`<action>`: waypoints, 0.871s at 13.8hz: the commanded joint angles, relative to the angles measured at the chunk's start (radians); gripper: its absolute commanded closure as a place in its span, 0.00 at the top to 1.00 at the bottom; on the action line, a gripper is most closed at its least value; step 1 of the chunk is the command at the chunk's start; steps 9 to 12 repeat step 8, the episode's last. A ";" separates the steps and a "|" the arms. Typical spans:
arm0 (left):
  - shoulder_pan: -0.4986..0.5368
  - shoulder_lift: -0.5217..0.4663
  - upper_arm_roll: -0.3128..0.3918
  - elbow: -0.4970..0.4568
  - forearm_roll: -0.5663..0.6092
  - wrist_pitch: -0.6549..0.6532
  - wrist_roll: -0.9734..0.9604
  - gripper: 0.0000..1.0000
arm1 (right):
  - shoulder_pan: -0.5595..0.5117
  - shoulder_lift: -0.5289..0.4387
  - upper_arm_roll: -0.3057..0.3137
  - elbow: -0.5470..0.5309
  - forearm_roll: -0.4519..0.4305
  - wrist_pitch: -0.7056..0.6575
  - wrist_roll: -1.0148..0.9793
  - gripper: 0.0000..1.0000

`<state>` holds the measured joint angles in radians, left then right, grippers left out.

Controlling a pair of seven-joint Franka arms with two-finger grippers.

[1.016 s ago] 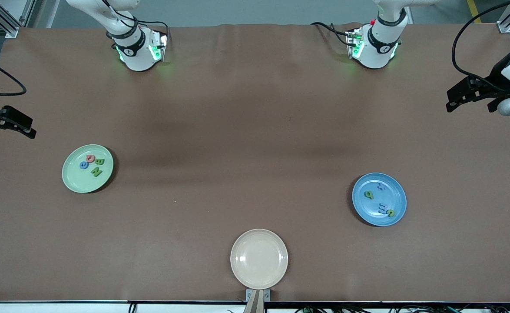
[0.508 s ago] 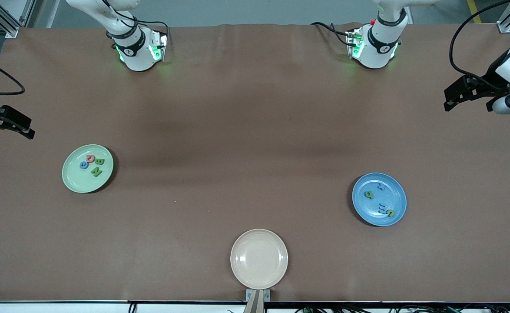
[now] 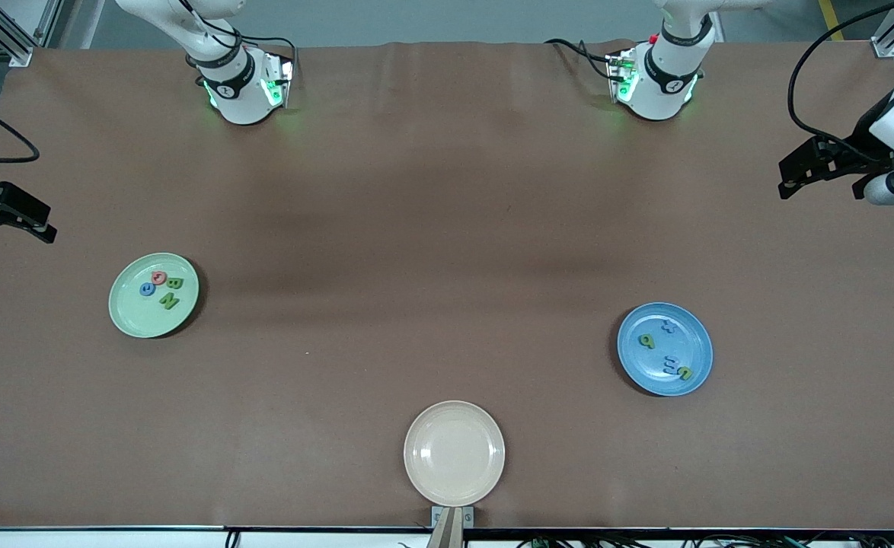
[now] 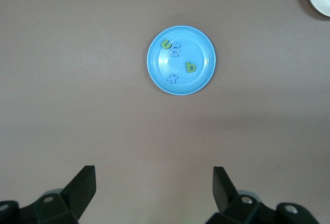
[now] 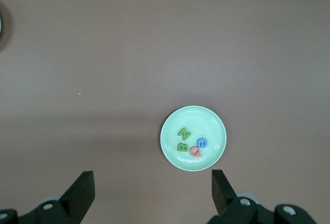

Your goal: Sort upper and lower case letters into plates

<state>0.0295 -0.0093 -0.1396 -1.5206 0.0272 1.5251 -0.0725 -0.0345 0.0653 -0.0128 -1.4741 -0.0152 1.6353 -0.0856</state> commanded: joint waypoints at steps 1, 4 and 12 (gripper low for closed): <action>0.004 0.002 -0.003 0.019 0.017 -0.003 -0.006 1.00 | 0.005 0.011 -0.003 0.026 0.004 -0.037 -0.039 1.00; 0.007 -0.003 0.000 0.019 0.017 -0.005 -0.001 1.00 | 0.001 0.010 -0.007 0.031 0.004 -0.078 -0.033 1.00; 0.010 -0.006 0.002 0.019 0.016 -0.010 -0.004 1.00 | 0.004 0.010 -0.003 0.032 -0.003 -0.083 -0.022 1.00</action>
